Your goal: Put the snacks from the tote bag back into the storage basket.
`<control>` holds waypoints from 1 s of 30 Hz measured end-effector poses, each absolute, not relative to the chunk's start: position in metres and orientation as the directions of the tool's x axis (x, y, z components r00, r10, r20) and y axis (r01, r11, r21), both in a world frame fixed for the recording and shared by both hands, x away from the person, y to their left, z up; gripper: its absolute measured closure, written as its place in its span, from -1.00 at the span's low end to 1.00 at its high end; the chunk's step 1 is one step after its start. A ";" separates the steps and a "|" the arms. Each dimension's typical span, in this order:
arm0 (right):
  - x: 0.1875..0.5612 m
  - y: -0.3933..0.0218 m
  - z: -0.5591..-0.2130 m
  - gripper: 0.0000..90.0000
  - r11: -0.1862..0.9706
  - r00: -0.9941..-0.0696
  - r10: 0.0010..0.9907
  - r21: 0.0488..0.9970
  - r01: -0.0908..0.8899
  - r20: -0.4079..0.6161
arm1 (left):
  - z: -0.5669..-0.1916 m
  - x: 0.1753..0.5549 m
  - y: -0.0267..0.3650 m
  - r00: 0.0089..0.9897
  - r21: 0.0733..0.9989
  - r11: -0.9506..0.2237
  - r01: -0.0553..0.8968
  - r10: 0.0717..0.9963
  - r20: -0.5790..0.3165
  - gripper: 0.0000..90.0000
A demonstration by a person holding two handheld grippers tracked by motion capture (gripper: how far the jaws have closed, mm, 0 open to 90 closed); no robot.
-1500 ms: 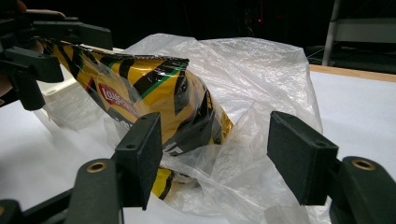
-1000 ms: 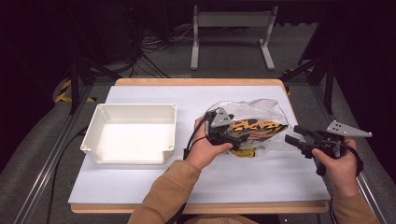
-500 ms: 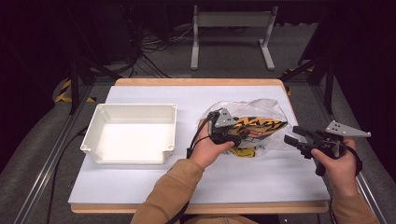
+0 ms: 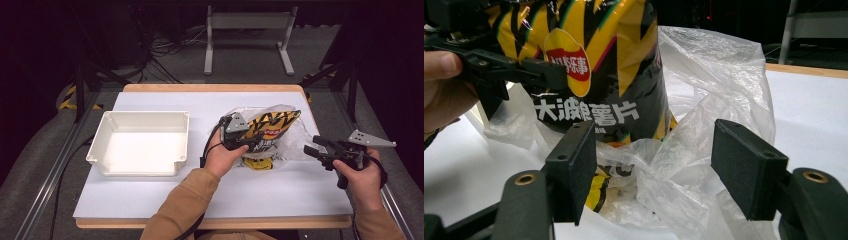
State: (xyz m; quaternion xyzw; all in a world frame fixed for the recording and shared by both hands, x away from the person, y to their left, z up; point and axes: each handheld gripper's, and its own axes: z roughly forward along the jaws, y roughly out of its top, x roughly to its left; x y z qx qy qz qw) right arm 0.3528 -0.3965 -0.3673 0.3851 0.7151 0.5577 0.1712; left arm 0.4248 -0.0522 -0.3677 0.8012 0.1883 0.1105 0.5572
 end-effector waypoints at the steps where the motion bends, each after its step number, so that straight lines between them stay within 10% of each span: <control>1: 0.353 -0.396 -0.367 -0.21 0.081 -0.645 0.741 0.929 0.361 0.186 | -0.366 0.425 -0.052 0.907 0.935 -0.308 0.174 0.421 -0.031 0.50; 30: 0.356 -0.391 -0.371 -0.21 0.082 -0.655 0.728 0.924 0.374 0.201 | -0.295 0.426 -0.033 0.964 0.946 -0.273 0.174 0.245 -0.107 0.53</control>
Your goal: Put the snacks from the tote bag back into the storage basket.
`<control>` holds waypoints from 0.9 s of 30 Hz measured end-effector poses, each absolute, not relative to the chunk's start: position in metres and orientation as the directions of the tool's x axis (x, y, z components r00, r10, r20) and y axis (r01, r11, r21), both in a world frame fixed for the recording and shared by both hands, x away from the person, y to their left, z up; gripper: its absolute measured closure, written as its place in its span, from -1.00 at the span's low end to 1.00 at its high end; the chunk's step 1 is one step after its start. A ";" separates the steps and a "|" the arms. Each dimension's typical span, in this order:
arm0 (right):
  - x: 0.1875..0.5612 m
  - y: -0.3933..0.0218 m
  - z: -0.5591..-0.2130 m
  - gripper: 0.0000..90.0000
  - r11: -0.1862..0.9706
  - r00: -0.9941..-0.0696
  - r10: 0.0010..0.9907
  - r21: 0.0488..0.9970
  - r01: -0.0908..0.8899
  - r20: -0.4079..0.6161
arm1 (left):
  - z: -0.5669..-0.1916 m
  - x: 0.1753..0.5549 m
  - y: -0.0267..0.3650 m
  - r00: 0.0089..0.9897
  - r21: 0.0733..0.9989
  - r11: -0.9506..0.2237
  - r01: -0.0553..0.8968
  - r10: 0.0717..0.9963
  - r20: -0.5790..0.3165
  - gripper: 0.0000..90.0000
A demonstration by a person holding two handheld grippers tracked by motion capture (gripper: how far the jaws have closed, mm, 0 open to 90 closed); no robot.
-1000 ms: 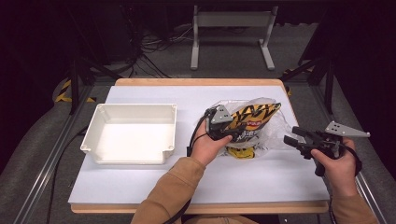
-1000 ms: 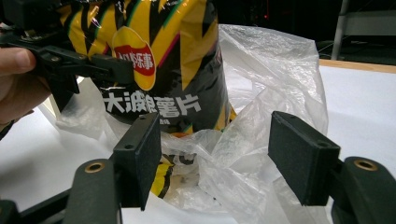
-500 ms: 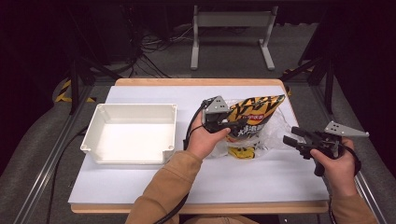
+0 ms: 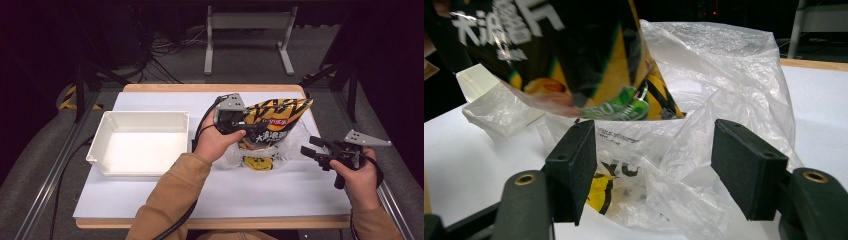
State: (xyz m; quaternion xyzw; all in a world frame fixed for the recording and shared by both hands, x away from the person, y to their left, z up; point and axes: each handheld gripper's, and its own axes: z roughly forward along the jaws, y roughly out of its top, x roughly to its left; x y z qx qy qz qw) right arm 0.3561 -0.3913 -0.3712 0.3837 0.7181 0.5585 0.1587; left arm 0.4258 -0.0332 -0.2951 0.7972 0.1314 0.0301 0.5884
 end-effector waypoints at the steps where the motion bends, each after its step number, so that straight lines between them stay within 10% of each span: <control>1: 0.356 -0.392 -0.371 -0.21 0.081 -0.655 0.728 0.924 0.374 0.202 | -0.293 0.426 -0.032 0.965 0.947 -0.274 0.170 0.240 -0.104 0.53; 27: 0.365 -0.382 -0.378 -0.21 0.093 -0.669 0.712 0.916 0.390 0.212 | -0.245 0.413 0.005 0.963 0.963 -0.210 0.170 0.242 -0.117 0.51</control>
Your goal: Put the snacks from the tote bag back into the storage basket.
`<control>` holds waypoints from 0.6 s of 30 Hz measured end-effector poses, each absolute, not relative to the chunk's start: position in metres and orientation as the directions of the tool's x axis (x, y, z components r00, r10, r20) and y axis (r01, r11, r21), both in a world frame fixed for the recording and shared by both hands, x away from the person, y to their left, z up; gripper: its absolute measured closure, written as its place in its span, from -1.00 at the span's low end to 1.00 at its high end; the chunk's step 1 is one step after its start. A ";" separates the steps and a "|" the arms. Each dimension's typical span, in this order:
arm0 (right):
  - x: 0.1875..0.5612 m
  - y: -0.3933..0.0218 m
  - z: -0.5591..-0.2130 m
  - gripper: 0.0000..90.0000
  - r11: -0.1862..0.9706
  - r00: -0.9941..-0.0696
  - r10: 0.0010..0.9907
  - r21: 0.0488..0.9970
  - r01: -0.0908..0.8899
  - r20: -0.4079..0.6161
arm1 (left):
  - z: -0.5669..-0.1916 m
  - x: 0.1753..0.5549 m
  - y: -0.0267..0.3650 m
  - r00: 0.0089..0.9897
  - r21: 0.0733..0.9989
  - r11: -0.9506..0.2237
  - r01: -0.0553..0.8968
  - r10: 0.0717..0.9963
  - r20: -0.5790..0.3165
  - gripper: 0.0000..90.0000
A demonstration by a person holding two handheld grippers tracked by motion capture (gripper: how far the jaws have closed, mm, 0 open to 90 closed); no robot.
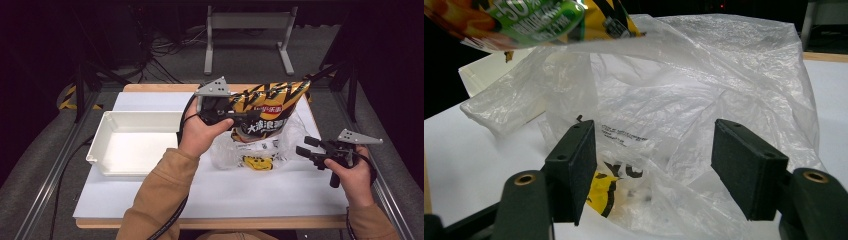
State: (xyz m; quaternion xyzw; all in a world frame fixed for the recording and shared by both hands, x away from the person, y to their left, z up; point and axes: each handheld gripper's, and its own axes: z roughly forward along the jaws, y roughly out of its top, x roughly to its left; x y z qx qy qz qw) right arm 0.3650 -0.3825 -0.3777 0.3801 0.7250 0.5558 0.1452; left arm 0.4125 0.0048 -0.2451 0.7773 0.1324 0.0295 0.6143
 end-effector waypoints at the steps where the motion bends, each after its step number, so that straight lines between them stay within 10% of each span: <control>1: 0.366 -0.382 -0.378 -0.21 0.094 -0.670 0.712 0.916 0.390 0.212 | -0.242 0.412 0.008 0.963 0.963 -0.210 0.168 0.242 -0.115 0.51; 18: 0.374 -0.372 -0.379 -0.23 0.109 -0.687 0.695 0.914 0.390 0.211 | -0.231 0.412 0.064 0.944 0.957 -0.213 0.198 0.304 -0.128 0.51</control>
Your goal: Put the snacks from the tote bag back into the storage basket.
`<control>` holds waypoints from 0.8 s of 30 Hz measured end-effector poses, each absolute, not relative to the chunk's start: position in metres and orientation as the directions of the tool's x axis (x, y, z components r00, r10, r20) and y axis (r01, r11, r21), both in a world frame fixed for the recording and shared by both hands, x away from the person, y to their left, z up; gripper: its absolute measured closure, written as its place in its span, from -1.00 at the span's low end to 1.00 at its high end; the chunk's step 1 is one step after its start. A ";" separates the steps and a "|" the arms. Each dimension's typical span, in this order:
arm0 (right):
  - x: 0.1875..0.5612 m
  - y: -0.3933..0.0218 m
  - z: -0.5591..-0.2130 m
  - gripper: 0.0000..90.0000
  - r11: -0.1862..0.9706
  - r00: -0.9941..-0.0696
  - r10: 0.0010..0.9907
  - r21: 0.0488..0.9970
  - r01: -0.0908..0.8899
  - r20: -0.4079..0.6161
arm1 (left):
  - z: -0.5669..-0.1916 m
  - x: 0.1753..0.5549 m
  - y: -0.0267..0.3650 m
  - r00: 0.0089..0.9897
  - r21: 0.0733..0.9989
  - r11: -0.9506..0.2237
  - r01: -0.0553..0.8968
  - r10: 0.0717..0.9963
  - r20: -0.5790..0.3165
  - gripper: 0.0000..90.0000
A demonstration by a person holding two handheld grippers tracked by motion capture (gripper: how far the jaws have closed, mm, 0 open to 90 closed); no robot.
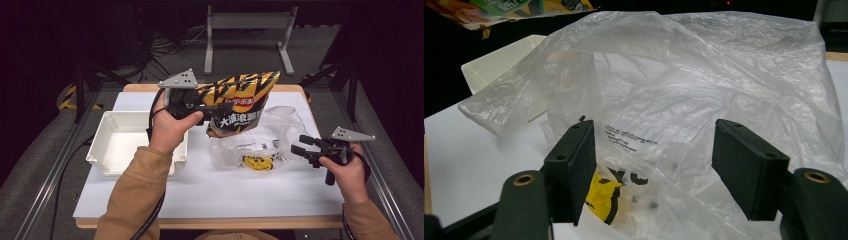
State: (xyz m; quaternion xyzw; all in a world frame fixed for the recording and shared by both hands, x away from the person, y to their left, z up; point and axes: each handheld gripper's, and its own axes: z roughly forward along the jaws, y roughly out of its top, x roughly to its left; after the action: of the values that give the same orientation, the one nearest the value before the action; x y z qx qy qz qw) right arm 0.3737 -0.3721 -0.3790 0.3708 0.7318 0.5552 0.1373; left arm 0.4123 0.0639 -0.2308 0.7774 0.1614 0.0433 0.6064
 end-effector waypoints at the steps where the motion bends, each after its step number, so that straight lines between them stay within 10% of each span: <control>1: 0.374 -0.372 -0.379 -0.23 0.109 -0.687 0.695 0.914 0.390 0.211 | -0.231 0.412 0.067 0.943 0.957 -0.212 0.199 0.309 -0.128 0.51; 24: 0.377 -0.368 -0.380 -0.23 0.116 -0.692 0.689 0.911 0.396 0.213 | -0.229 0.407 0.138 0.901 0.960 -0.193 0.205 0.421 -0.108 0.51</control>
State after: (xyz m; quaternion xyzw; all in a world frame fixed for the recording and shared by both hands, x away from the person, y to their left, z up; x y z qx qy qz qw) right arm 0.3768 -0.3681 -0.3803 0.3689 0.7352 0.5530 0.1328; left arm 0.4073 0.1380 -0.2293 0.7671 0.2040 0.0895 0.6016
